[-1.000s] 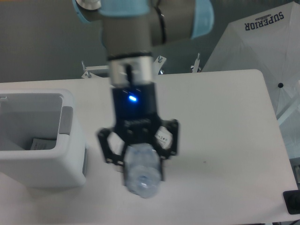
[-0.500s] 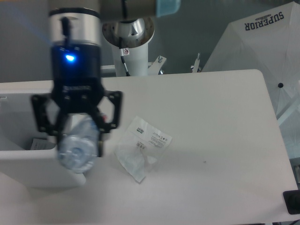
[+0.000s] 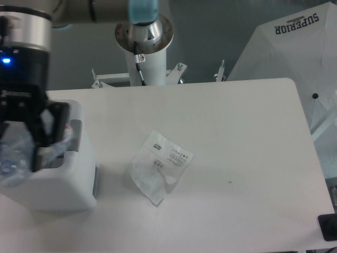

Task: Place the trash in the trash can
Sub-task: 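Lower the bottle into the bin and open the gripper, then move the gripper back over the clear plastic wrapper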

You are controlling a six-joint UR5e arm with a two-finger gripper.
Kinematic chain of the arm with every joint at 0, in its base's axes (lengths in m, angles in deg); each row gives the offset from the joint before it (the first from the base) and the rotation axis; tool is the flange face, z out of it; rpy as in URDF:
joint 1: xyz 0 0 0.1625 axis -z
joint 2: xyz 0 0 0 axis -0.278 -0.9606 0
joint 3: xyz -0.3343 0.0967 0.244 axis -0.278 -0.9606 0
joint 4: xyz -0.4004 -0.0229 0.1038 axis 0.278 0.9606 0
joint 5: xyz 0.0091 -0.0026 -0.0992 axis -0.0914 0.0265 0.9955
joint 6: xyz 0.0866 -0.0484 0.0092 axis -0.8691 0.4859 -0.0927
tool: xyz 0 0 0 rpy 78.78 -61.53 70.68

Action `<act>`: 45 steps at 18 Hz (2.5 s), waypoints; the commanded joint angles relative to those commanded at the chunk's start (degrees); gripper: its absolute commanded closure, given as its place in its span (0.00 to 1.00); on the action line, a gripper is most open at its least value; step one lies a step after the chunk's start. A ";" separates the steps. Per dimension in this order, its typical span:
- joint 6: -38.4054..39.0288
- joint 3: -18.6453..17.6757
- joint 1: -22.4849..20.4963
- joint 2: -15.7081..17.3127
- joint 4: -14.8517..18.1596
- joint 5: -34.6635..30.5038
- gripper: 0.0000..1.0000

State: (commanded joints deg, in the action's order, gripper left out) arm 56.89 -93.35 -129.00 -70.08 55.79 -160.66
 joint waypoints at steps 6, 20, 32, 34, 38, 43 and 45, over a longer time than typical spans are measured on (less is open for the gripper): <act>3.17 -2.89 0.62 0.44 -0.09 0.00 0.32; 4.14 -8.61 1.50 1.32 0.00 0.17 0.23; 4.40 -14.24 -4.98 6.50 0.17 0.35 0.00; 4.40 -15.37 -9.98 6.77 0.26 0.26 0.00; 3.52 -20.20 -19.04 6.68 0.44 0.17 0.00; -4.63 -26.18 -25.82 3.26 0.53 0.00 0.00; -8.15 -27.33 -26.62 0.89 0.62 -0.18 0.00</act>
State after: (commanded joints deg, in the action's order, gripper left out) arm 48.74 -120.68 -155.62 -69.19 56.40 -160.84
